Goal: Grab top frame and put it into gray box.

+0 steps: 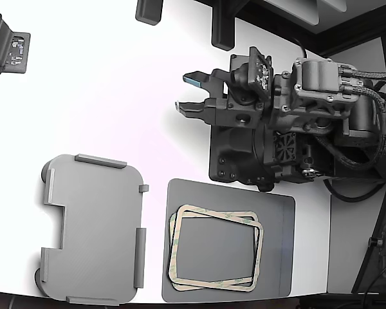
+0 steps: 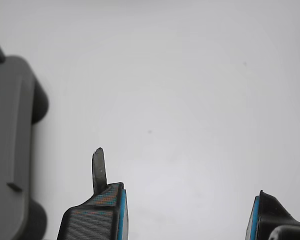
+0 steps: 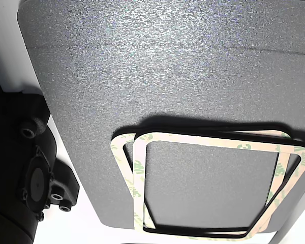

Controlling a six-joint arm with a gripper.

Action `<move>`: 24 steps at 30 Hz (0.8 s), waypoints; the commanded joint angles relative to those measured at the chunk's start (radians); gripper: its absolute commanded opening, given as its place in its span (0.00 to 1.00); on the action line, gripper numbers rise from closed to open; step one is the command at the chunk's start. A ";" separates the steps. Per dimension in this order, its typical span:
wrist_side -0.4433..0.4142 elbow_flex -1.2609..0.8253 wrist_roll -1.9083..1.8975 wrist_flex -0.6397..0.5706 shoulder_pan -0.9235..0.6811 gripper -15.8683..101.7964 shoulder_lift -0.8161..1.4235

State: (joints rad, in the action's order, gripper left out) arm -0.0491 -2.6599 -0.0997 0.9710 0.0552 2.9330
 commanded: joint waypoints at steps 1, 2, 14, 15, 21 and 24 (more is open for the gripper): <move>-0.034 0.021 -0.025 -0.006 0.012 0.98 0.023; -0.034 0.021 -0.025 -0.006 0.012 0.98 0.023; -0.044 0.026 -0.029 -0.006 0.012 0.98 0.021; -0.046 0.035 -0.029 -0.005 0.011 0.98 0.018; -0.049 0.170 -0.009 0.003 -0.011 0.98 -0.092; -0.057 0.275 0.075 0.018 -0.035 0.98 -0.199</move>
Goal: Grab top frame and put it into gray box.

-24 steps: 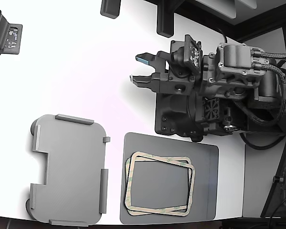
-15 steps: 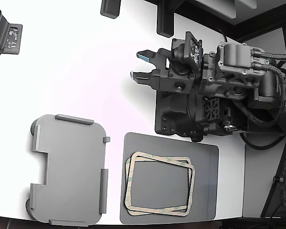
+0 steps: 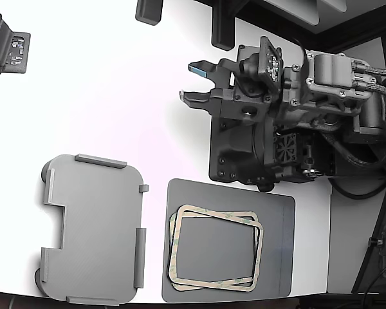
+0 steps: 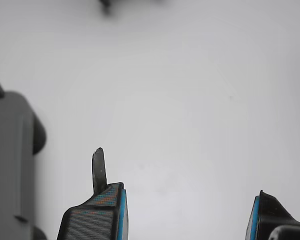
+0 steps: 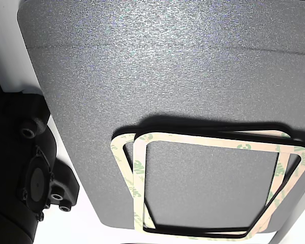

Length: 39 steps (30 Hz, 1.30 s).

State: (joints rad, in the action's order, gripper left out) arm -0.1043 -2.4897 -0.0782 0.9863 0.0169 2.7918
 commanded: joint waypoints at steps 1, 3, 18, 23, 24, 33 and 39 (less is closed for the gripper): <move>-0.002 0.141 0.086 0.018 -0.005 0.98 -0.095; 0.003 0.212 0.233 0.055 -0.026 0.98 -0.155; -0.025 0.508 1.117 0.354 -0.305 0.94 -0.410; -0.049 0.615 1.420 0.440 -0.394 0.97 -0.512; -0.054 0.637 1.473 0.460 -0.416 0.96 -0.538; -0.074 0.798 1.740 0.630 -0.675 0.88 -0.732; -0.089 0.785 1.789 0.658 -0.841 0.94 -0.762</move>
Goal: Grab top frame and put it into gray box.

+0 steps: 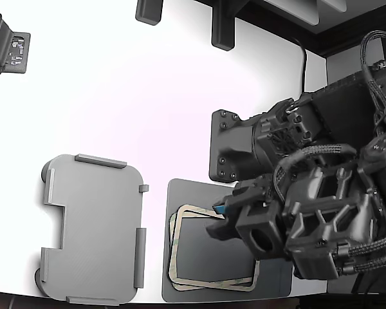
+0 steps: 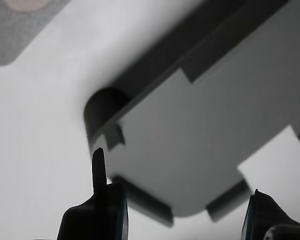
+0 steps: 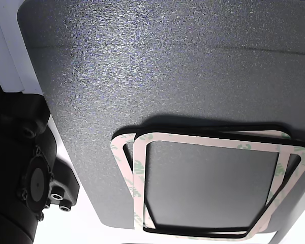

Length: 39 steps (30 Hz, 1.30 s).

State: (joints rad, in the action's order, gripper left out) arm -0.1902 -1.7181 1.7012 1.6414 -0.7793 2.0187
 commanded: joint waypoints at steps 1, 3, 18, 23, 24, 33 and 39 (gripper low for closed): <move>0.006 0.012 0.018 0.008 -0.066 0.94 0.002; 0.014 0.017 0.046 0.008 -0.110 0.88 -0.020; 0.049 0.126 -0.066 0.014 -0.370 0.98 -0.255; 0.112 0.117 -0.038 0.012 -0.419 0.98 -0.281; 0.123 0.114 -0.038 0.012 -0.426 0.98 -0.287; 0.130 0.046 -0.067 -0.075 -0.494 0.93 -0.324; 0.149 0.029 -0.101 -0.156 -0.543 0.90 -0.371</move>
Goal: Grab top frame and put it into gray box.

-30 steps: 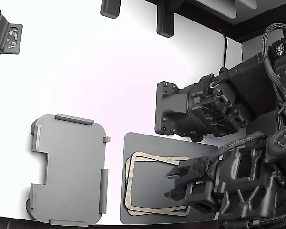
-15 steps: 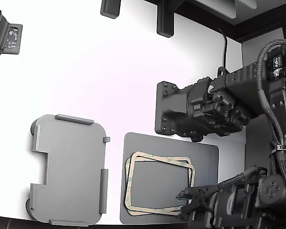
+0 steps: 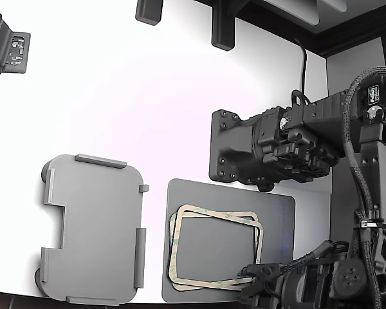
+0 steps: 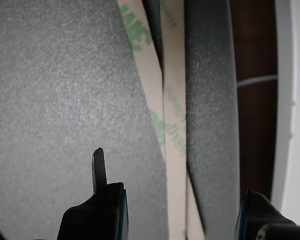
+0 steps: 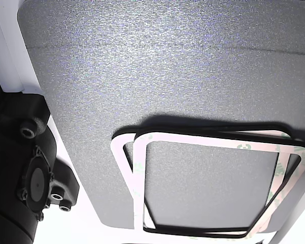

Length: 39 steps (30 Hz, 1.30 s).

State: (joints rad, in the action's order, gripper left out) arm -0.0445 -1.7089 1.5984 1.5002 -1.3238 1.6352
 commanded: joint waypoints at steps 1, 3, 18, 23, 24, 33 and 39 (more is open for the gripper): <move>0.003 0.020 0.006 -0.020 -0.005 0.90 0.005; 0.009 0.012 -0.009 -0.035 -0.015 0.88 -0.011; 0.020 0.078 -0.078 -0.067 -0.064 0.79 -0.130; 0.015 0.117 -0.107 -0.018 -0.067 0.82 -0.155; 0.014 0.121 -0.109 -0.009 -0.067 0.81 -0.156; 0.008 0.127 -0.143 -0.006 -0.080 0.74 -0.169; -0.011 0.118 -0.133 -0.017 -0.094 0.76 -0.183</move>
State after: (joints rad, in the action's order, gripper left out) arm -0.0522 -1.6045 1.4634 1.4895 -1.4251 1.4358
